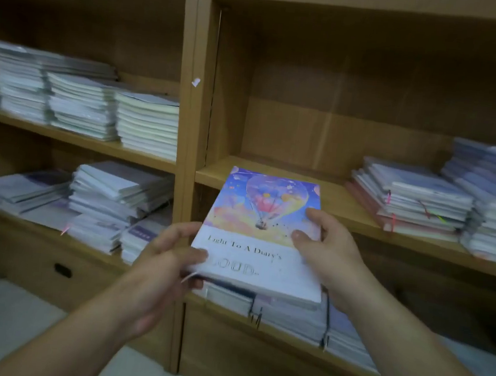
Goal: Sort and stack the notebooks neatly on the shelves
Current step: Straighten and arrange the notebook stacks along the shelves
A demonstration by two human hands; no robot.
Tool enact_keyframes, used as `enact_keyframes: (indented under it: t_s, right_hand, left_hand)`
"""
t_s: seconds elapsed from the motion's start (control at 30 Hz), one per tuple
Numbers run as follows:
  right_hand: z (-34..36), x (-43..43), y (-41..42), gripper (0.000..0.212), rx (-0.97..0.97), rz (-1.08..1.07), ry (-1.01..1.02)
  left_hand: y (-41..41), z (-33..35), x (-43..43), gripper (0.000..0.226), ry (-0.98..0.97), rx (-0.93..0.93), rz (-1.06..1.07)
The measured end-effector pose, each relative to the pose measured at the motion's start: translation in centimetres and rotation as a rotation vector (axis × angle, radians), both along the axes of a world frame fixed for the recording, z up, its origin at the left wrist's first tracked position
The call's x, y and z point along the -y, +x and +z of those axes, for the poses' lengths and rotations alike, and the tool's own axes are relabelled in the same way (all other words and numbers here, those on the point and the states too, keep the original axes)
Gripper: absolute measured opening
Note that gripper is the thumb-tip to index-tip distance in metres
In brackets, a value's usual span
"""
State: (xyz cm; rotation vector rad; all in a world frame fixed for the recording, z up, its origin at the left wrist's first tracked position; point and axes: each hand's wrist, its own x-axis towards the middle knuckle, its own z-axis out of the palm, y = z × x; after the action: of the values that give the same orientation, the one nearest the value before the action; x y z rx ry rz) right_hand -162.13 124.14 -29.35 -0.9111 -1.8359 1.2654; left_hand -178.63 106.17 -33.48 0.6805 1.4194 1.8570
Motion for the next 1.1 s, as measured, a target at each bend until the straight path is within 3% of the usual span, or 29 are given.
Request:
enact_keyframes:
  t_s: [0.1, 0.27, 0.57, 0.67, 0.8, 0.93, 1.1]
  right_hand:
    - [-3.2, 3.8, 3.0, 0.055, 0.127, -0.038, 0.140]
    - [-9.2, 5.8, 3.8, 0.052, 0.265, 0.007, -0.023]
    - [-12.8, -2.4, -6.5, 0.053, 0.351, 0.059, -0.306]
    - [-13.9, -5.0, -10.0, 0.060, 0.386, 0.018, -0.258]
    - [-15.7, -6.4, -12.0, 0.066, 0.418, 0.117, -0.247]
    - [-18.2, -7.0, -11.5, 0.072, 0.524, 0.207, -0.077]
    - [-20.0, -7.2, -11.7, 0.084, 0.814, 0.278, 0.338]
  left_hand:
    - [2.0, -2.2, 3.6, 0.036, -0.066, -0.035, -0.003]
    - [2.4, -6.8, 5.5, 0.026, -0.191, -0.055, 0.031]
    - [-6.1, -12.2, -3.2, 0.031, -0.313, -0.129, 0.136]
    - [-8.8, -14.1, -6.8, 0.027, -0.303, -0.121, 0.178]
    - [-11.5, -17.2, -10.3, 0.019, -0.323, -0.064, 0.253]
    - [-12.0, -20.3, -12.5, 0.012, -0.266, 0.157, 0.461]
    - [-12.3, -21.3, -14.1, 0.029, -0.182, 0.424, 0.527]
